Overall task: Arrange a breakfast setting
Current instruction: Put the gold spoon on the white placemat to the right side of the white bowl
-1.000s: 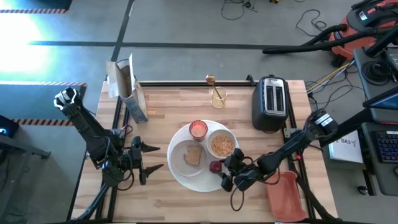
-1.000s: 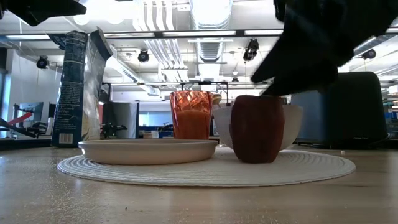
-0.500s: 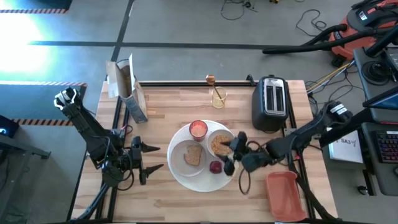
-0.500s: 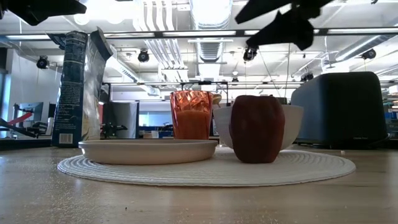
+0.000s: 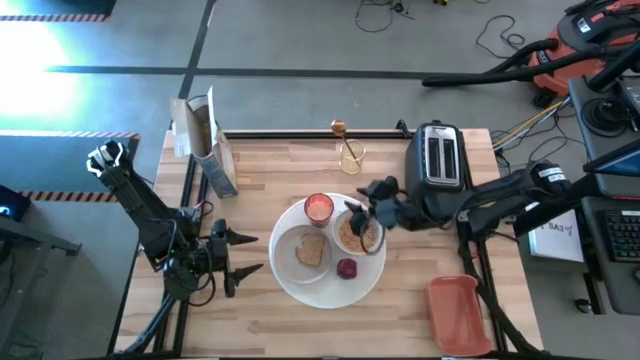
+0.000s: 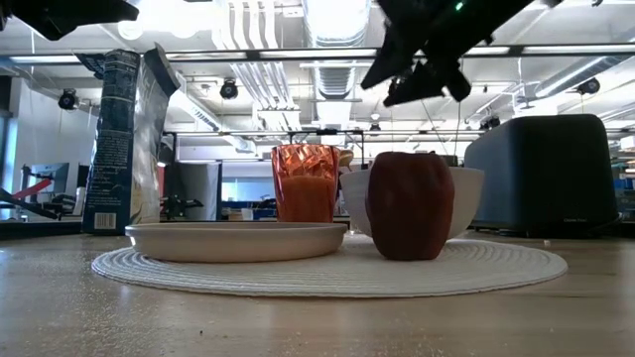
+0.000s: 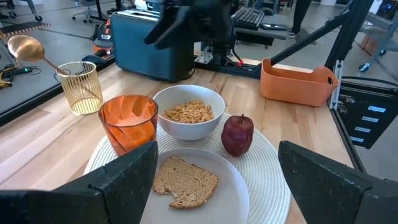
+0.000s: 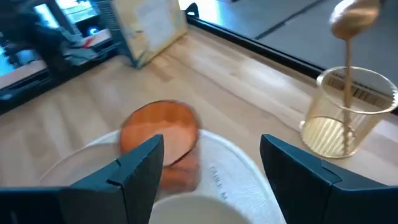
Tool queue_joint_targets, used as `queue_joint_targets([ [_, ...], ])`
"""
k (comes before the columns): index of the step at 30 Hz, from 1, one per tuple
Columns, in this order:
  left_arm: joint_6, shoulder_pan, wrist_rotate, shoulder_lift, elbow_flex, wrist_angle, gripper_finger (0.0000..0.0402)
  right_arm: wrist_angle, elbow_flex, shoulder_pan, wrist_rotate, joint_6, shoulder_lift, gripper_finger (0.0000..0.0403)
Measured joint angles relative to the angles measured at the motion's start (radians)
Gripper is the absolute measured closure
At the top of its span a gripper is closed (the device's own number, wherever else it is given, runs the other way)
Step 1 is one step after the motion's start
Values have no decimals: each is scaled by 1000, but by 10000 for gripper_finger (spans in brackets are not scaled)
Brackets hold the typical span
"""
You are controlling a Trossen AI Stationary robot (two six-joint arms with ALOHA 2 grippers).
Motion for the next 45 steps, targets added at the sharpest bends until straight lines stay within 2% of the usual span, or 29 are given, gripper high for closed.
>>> queue_joint_targets([
  [8, 0, 0, -6, 0, 0, 1, 86, -2, 0, -239, -181, 71, 2, 149],
  [11, 0, 0, -6, 0, 0, 1, 86, -1, 0, -314, -200, 101, 2, 149],
  [15, 0, 0, -7, 0, 0, 1, 86, 11, 0, -393, -230, 102, 3, 149],
  [20, 2, 5, -8, 0, 0, 2, 86, 108, 2, -454, -385, 82, 67, 149],
  [28, 3, 10, -8, 0, 0, 1, 86, -12, 187, -496, -383, -75, 227, 149],
  [33, 3, 10, -8, 0, 0, -4, 86, -184, 369, -517, -378, -153, 320, 149],
  [38, 3, 10, -8, 0, 0, -10, 86, -377, 526, -548, -330, -186, 410, 149],
  [41, 3, 10, -7, 0, 0, -12, 86, -454, 577, -569, -329, -187, 456, 149],
  [45, 3, 10, -7, 0, -8, -15, 86, -467, 603, -590, -328, -187, 502, 149],
])
